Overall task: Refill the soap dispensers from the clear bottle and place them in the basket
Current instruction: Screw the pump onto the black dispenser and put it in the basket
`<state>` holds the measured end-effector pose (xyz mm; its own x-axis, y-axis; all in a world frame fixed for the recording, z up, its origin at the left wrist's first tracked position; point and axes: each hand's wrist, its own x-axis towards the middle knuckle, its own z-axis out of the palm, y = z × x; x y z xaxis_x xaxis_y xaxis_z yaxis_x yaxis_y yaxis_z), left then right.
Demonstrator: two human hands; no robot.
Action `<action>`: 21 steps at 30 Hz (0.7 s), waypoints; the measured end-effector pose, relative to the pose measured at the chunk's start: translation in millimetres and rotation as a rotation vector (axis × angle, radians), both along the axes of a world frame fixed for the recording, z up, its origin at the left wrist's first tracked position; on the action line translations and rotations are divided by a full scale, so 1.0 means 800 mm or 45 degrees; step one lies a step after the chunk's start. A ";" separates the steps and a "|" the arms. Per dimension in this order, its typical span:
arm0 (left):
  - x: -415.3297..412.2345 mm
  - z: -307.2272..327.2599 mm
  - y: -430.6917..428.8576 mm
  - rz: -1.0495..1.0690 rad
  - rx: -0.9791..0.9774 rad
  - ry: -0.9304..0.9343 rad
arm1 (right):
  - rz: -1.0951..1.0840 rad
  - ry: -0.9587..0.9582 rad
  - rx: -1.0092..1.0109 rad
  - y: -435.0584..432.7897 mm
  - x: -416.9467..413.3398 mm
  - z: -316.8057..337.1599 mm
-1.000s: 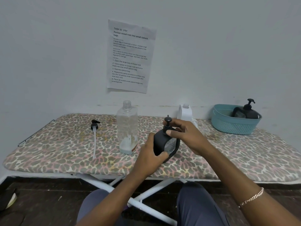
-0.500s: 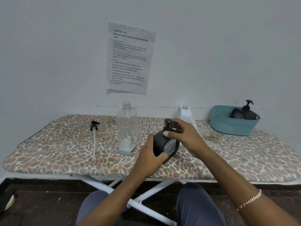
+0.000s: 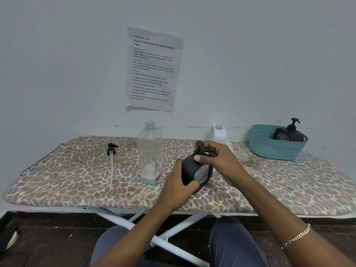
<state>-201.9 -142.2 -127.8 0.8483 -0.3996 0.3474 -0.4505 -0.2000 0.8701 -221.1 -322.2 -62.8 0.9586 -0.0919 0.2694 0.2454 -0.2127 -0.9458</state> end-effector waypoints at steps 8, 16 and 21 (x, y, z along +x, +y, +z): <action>0.002 0.000 0.000 0.003 0.016 -0.011 | 0.137 0.092 -0.039 -0.005 -0.004 0.008; -0.002 0.000 0.001 -0.025 -0.018 -0.031 | -0.011 0.065 0.104 0.001 -0.001 0.003; -0.002 -0.003 0.002 -0.014 -0.038 -0.031 | -0.084 0.040 0.121 0.006 -0.003 0.002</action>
<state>-203.2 -141.0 -130.1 0.8350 -0.3980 0.3800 -0.4738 -0.1688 0.8643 -223.7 -317.7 -61.3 0.9576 -0.1787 0.2261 0.2035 -0.1362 -0.9696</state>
